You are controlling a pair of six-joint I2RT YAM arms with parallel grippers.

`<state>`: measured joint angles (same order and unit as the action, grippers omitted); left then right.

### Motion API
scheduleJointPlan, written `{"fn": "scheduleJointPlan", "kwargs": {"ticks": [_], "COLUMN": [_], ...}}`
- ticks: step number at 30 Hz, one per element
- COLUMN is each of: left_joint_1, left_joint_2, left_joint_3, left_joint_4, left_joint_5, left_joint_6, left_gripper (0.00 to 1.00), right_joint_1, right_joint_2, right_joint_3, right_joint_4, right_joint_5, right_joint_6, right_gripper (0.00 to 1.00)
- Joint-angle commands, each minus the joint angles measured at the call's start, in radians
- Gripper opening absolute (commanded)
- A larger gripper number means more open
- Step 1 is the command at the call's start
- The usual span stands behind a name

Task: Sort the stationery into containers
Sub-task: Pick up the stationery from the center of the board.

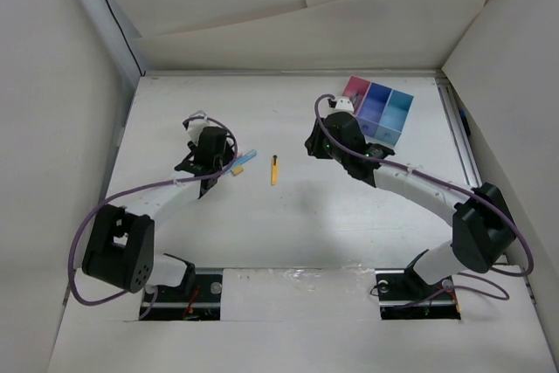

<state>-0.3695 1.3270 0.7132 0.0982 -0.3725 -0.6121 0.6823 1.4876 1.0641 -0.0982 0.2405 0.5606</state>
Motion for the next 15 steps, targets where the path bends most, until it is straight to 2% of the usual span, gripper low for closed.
{"fn": "scheduleJointPlan", "kwargs": {"ticks": [1, 8, 15], "left_joint_1": [0.017, 0.038, 0.038], "left_joint_2": [0.043, 0.129, 0.201], "left_joint_3": [0.057, 0.091, 0.109], "left_joint_4": [-0.035, -0.044, -0.02], "left_joint_5": [-0.055, -0.068, -0.059], "left_joint_6": [-0.034, -0.043, -0.052], "left_gripper": [0.42, 0.37, 0.37], "right_joint_1": [0.008, 0.017, 0.026], "right_joint_2": [-0.023, -0.023, -0.033], "right_joint_3": [0.0, 0.0, 0.0], "right_joint_4": [0.029, 0.029, 0.029], "right_joint_5": [0.016, 0.016, 0.016], "right_joint_6": [-0.019, -0.019, -0.019], "right_gripper": [0.34, 0.35, 0.35]}}
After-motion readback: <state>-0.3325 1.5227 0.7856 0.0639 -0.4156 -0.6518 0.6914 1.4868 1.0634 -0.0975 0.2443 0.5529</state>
